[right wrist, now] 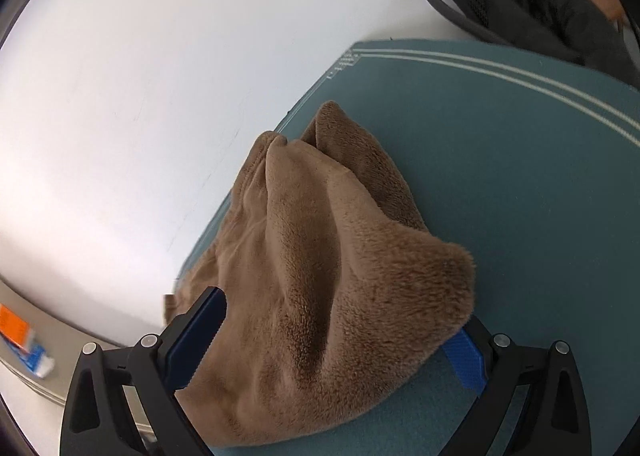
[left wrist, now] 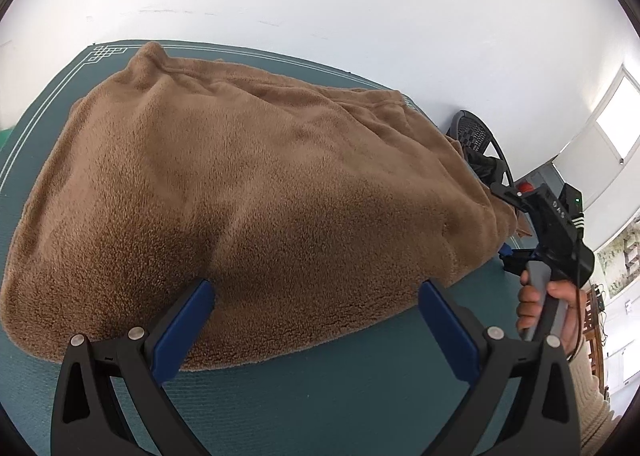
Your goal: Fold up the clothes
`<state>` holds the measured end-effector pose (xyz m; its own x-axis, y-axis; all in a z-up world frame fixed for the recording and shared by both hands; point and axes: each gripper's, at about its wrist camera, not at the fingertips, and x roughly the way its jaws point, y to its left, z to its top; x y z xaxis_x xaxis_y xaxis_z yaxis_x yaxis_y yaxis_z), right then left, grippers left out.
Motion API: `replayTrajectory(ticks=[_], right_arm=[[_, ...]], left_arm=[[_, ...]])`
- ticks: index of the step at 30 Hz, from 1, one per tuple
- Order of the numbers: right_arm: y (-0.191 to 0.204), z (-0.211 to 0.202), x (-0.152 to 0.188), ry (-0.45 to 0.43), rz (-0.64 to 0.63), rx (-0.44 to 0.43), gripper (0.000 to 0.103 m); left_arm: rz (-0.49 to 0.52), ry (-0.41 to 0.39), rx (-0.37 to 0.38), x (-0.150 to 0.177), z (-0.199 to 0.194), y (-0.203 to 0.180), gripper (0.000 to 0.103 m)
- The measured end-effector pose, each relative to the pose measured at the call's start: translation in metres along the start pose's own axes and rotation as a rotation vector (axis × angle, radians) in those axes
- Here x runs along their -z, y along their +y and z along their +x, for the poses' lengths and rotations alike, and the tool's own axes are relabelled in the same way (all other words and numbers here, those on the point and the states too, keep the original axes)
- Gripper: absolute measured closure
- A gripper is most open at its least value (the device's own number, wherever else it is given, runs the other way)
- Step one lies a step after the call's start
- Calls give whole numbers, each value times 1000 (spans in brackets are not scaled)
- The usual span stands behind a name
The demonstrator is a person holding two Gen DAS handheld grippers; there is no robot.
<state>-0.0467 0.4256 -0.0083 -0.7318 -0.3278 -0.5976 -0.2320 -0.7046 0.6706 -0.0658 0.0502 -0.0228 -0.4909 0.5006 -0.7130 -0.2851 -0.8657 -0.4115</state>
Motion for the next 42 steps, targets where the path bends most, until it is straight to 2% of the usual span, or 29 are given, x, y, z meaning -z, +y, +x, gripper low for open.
replayTrajectory(ticks=[2, 4, 7, 13, 18, 23, 28, 32, 38, 42], right_arm=[[-3, 2, -1, -3, 5, -1, 11], [-6, 4, -3, -7, 11, -2, 33], [-11, 7, -5, -12, 19, -3, 50], [-16, 16, -11, -18, 3, -3, 63], [-10, 15, -11, -39, -50, 1, 74], [34, 1, 4, -173, -307, 94, 77], [58, -9, 23, -260, -438, 144, 77], [76, -13, 45, -317, -555, 176, 77], [94, -17, 63, -376, -681, 192, 77], [106, -18, 74, -411, -753, 199, 77]], left_arm=[[-2, 5, -7, 0, -2, 0, 0], [-6, 13, -26, -1, -2, -2, 0], [-15, 31, -57, -5, -1, -7, 0], [0, 54, -113, -27, 1, -35, 0], [56, 93, -96, -62, 13, -79, 0], [83, 192, -23, -111, 49, -123, 0], [90, 322, -9, -153, 102, -161, 0], [116, 380, 31, -168, 121, -187, 0], [160, 438, -63, -172, 141, -201, 0], [145, 468, -43, -173, 141, -197, 0]])
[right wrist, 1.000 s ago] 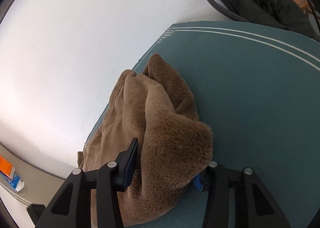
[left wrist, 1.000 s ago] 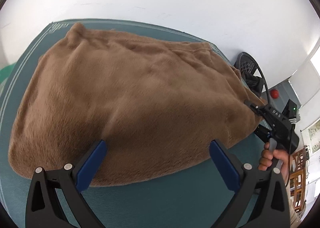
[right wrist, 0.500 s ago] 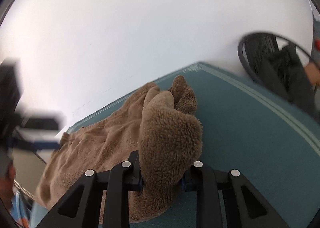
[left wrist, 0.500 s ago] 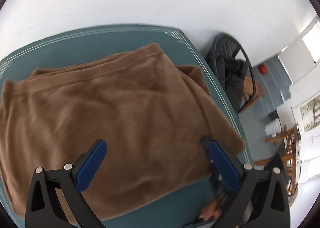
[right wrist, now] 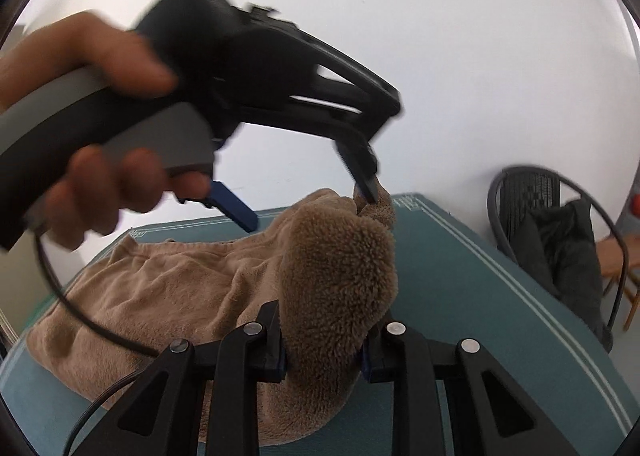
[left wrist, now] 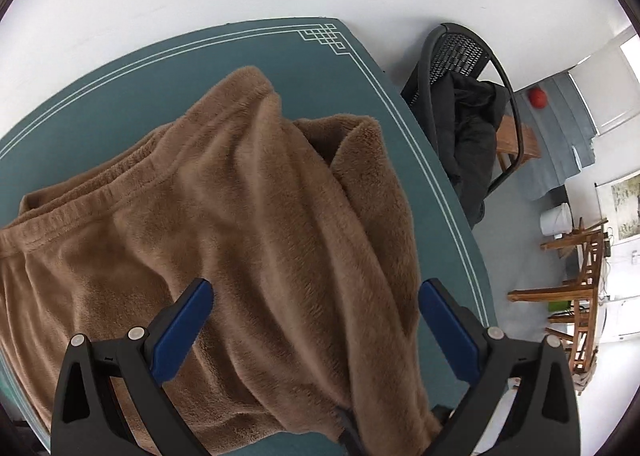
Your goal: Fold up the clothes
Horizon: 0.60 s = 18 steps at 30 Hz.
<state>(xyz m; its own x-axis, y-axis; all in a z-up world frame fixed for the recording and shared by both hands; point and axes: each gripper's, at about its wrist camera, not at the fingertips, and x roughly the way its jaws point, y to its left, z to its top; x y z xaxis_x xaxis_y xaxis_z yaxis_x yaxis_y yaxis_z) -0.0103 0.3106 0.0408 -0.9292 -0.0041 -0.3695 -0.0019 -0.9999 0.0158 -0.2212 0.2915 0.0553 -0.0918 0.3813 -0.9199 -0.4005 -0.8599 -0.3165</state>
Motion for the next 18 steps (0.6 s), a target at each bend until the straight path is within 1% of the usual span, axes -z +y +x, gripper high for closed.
replayTrajectory(ticks=[4, 5, 6, 9, 11, 14, 15, 17, 18], right_arm=[[15, -7, -1, -40, -71, 5, 77], [19, -9, -1, -51, -90, 3, 77], [21, -10, -1, -57, -101, 2, 77], [25, -11, 0, -66, -119, 0, 77], [27, -12, 1, -72, -126, -3, 77], [30, -14, 2, -80, -135, -8, 77], [31, -15, 2, -80, -136, -11, 77], [33, -17, 2, -80, -137, -16, 77], [34, -18, 2, -80, -137, -19, 77]], left_arm=[[21, 17, 60, 2, -6, -3, 0], [31, 16, 60, 1, -8, -4, 0], [45, 13, 44, 1, -10, -8, 0], [62, 12, -50, 0, -10, -13, 0], [61, 14, -92, -6, -6, -16, 0], [52, 13, -154, -7, -2, -11, 0], [50, 12, -168, -7, -2, -8, 0], [49, 4, -173, -6, -2, -2, 1], [48, -3, -161, -5, -4, 2, 8]])
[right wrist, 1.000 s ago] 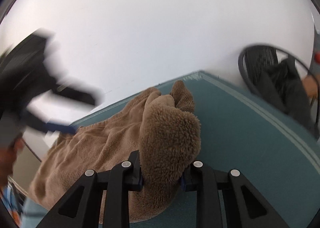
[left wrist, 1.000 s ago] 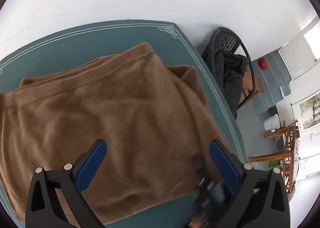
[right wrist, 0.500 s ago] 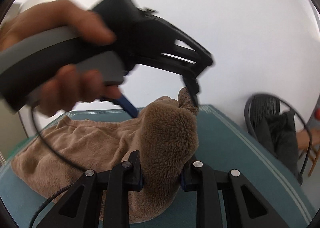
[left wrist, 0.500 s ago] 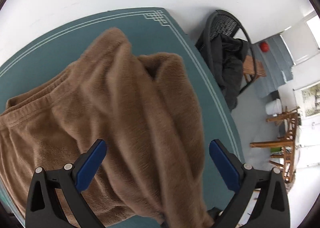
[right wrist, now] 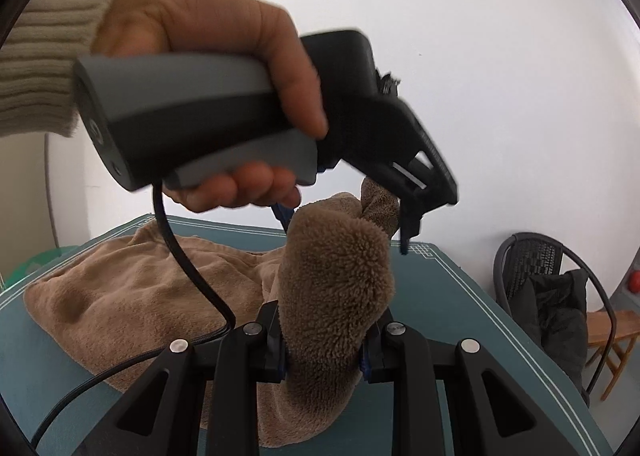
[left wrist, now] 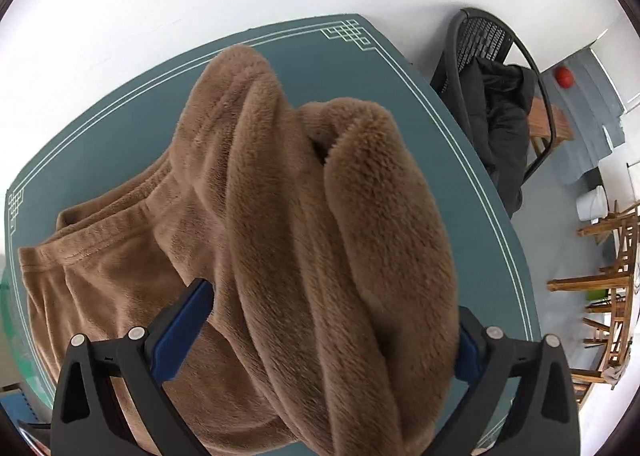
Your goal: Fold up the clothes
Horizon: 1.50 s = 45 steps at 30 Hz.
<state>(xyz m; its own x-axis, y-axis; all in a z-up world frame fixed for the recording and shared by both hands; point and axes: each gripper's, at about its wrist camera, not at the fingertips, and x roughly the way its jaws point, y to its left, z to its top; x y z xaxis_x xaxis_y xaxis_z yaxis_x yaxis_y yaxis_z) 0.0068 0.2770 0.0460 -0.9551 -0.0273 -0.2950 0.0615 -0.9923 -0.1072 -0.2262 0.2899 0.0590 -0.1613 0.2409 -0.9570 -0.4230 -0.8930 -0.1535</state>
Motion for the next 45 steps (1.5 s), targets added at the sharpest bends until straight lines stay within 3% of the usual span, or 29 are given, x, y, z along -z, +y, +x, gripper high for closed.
replayTrajectory(ticks=[1, 3, 6, 15, 23, 34, 40, 45], right_arm=[[1, -1, 0, 0, 0, -3, 77], [3, -3, -1, -1, -1, -8, 77], [2, -4, -1, 1, 11, -18, 77], [9, -12, -3, 0, 2, -55, 77], [33, -20, -41, 7, 56, -142, 77], [163, -15, -71, -40, -57, -261, 77], [227, 0, -66, -23, -139, -325, 77], [261, 15, -53, 19, -197, -351, 77]], left_arm=[[-2, -7, 12, 1, -1, 4, 13], [-9, -1, 49, 4, -3, 10, 51], [-10, -20, 53, 9, -9, 16, 64], [-22, -84, 100, 28, -44, 42, 67], [-77, -143, 179, 49, -88, 111, 67], [-233, -226, 298, 103, -115, 263, 67], [-329, -253, 384, 138, -98, 338, 67], [-391, -270, 440, 155, -76, 375, 67]])
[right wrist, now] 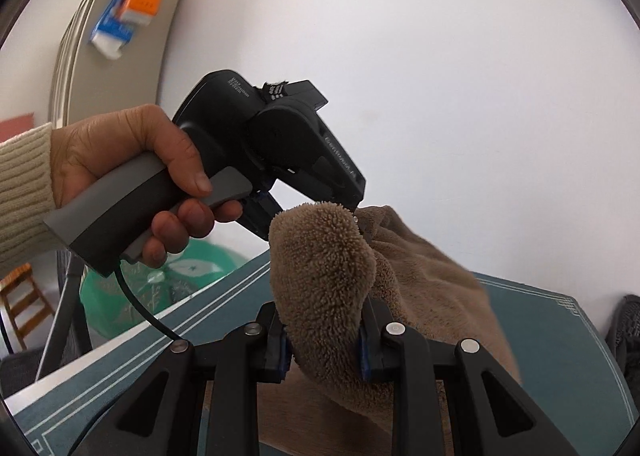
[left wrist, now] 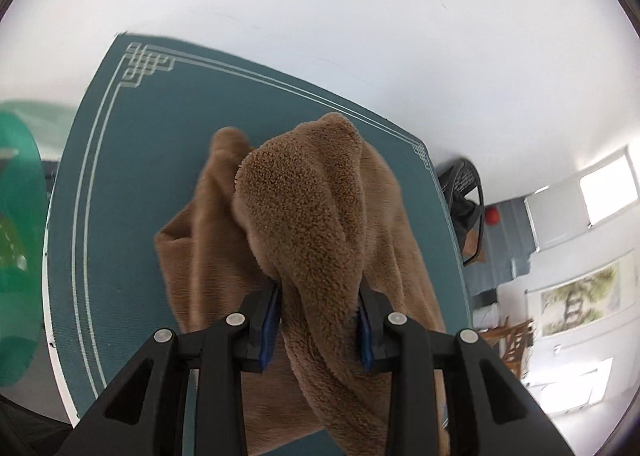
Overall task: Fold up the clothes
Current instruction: 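Fold the lifted fleece end over the bundle and open the right gripper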
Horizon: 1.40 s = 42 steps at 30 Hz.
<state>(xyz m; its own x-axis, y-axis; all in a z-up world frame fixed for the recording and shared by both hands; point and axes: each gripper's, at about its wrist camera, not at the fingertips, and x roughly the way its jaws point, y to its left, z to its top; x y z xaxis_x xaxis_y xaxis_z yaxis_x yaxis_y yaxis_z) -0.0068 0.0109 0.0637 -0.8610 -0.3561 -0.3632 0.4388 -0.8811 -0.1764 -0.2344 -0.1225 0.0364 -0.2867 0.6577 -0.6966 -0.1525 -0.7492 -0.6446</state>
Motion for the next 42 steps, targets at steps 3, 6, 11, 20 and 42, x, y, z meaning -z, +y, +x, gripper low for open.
replayTrajectory(ticks=[3, 6, 11, 20, 42], right_arm=[[16, 15, 6, 34, -31, -14, 77], [24, 27, 17, 76, -60, -27, 77], [28, 37, 27, 117, -98, -35, 77], [31, 40, 31, 155, -148, -141, 33], [-155, -51, 107, 243, 264, 38, 26]], left_arm=[[-32, 13, 14, 4, 8, 21, 67], [-72, 17, 43, 13, 16, 41, 67], [-115, 4, 89, 24, 25, 62, 59], [-187, -10, 97, 42, 22, 81, 23], [9, -120, 33, 125, -51, -48, 22]])
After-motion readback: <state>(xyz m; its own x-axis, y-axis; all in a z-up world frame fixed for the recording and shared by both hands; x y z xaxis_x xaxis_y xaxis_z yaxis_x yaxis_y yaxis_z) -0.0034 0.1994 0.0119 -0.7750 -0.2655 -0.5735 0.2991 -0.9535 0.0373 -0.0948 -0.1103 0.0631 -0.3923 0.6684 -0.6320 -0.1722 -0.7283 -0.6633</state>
